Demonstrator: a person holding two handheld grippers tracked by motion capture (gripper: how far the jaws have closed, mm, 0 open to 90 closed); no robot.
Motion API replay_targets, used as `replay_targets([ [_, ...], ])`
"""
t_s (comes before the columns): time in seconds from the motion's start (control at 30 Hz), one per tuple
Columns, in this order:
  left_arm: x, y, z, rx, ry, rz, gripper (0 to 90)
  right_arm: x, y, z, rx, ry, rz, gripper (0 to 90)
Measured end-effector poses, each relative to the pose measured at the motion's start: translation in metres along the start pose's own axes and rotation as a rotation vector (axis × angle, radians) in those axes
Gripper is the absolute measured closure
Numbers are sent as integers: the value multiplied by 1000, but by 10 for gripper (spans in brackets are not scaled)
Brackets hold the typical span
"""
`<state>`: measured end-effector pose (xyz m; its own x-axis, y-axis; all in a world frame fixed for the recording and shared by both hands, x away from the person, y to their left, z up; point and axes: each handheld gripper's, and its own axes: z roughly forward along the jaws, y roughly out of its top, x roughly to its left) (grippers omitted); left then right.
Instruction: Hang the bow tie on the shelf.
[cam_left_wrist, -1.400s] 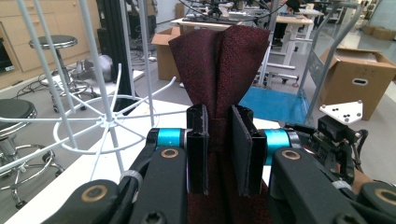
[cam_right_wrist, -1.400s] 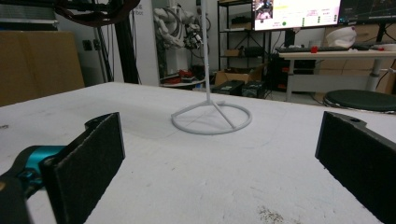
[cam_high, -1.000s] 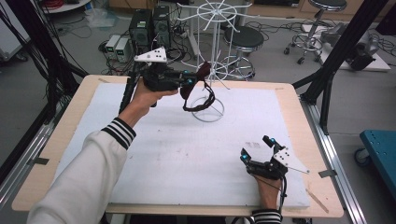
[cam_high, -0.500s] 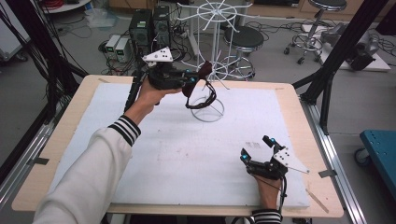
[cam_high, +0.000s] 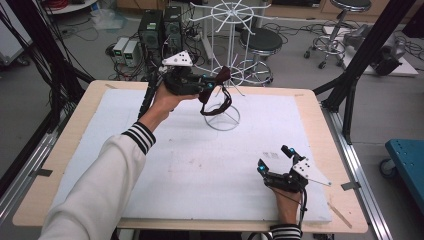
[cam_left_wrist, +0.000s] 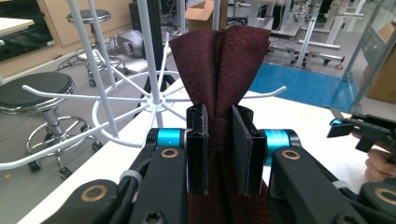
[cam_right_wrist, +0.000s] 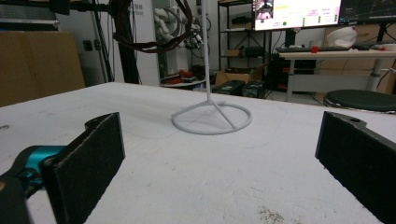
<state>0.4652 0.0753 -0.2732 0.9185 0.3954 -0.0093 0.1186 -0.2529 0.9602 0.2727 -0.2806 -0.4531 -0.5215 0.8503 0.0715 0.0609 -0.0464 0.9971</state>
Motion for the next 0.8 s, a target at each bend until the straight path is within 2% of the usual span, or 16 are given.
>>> replay_targets([
  [0.1, -1, 0, 1, 3, 5, 9, 765, 0, 0, 0, -4, 2, 0, 6],
  [0.3, -2, 1, 0, 13, 30, -15, 750, 0, 0, 0, 0, 0, 2, 6],
  [0.37, -2, 2, 0, 11, 24, -9, 736, 0, 0, 0, -1, 0, 2, 6],
  [0.4, -3, 3, -1, 12, 42, -5, 708, 0, 0, 0, -1, 1, 3, 6],
  [0.5, -3, 3, -1, 3, 54, -13, 603, 0, 0, 0, 1, 0, -2, 6],
  [0.6, -3, 3, -3, 6, 74, -23, 554, 0, 0, 0, 1, 0, -4, 6],
  [0.7, -4, 5, -6, -27, 99, -37, 397, 0, 0, 0, 1, 0, -4, 6],
  [0.8, -5, 6, -8, -41, 92, -48, 253, 0, 0, 0, 1, 0, -5, 6],
])
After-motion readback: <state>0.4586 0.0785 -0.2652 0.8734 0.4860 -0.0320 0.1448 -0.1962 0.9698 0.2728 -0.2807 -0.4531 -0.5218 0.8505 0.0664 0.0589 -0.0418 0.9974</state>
